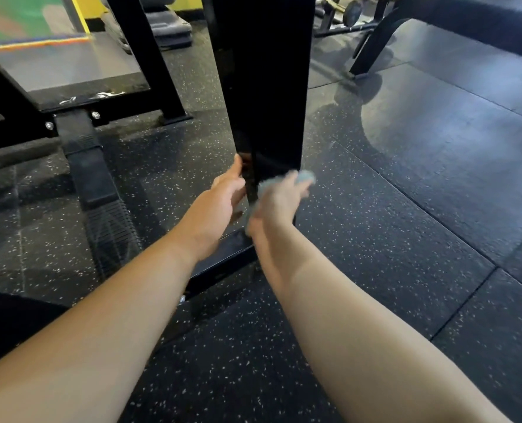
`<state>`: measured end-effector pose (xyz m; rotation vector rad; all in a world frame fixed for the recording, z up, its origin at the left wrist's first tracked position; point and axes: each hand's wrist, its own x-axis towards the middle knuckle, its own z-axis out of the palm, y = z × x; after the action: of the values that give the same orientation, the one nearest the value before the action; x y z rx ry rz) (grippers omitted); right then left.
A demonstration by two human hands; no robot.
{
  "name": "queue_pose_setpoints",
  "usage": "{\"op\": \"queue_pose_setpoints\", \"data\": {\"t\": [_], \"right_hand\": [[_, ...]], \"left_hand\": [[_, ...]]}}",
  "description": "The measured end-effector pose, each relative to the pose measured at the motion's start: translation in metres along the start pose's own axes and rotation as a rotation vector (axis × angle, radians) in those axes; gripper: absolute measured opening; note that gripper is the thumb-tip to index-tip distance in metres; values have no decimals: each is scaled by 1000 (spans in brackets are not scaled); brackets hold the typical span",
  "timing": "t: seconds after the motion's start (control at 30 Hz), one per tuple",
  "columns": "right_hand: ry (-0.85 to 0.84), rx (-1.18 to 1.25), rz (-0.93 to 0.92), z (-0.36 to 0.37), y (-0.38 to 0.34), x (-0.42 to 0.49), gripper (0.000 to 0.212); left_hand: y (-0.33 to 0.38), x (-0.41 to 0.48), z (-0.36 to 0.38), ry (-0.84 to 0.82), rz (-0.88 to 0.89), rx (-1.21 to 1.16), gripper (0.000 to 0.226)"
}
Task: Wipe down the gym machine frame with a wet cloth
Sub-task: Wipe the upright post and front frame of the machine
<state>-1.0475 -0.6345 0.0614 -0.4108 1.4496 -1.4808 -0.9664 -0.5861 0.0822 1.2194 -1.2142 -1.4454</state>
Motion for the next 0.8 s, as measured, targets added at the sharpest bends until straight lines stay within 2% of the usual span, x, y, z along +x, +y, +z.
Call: {"op": "queue_pose_setpoints", "data": {"t": [0.1, 0.17, 0.2, 0.23, 0.3, 0.37, 0.43, 0.5, 0.57, 0.63, 0.7, 0.8], "right_hand": [[-112, -11, -324, 15, -17, -23, 53], [-125, -40, -441, 8, -5, -23, 53], [-112, -43, -402, 0, 8, -14, 53], [-96, -39, -289, -6, 19, -4, 53], [-42, -16, 17, -16, 37, 16, 56], [26, 46, 159, -14, 49, 32, 68], [-3, 26, 140, -4, 29, 13, 68], [-86, 9, -19, 9, 9, -16, 57], [-161, 11, -181, 17, 6, -38, 55], [-123, 5, -278, 13, 23, -31, 54], [-41, 28, -156, 1, 44, -4, 53], [36, 56, 159, -26, 66, 28, 52]], "left_hand": [[-1, 4, -4, -48, -10, -79, 40], [0, 3, -3, -15, -34, -110, 43], [1, 2, -1, -5, -35, -90, 45], [3, -1, 0, -14, -27, -47, 46], [3, -4, 3, -35, -28, 16, 46], [2, -8, 6, -30, -35, 46, 47], [1, -7, 6, -24, -29, 5, 47], [2, -6, 6, 38, -34, -66, 41], [3, -9, 6, 69, -31, -110, 33], [1, -9, 4, 20, -14, -161, 41], [-2, -10, 5, -29, -5, -58, 48], [-9, -10, 13, 37, -23, 69, 51]]}}
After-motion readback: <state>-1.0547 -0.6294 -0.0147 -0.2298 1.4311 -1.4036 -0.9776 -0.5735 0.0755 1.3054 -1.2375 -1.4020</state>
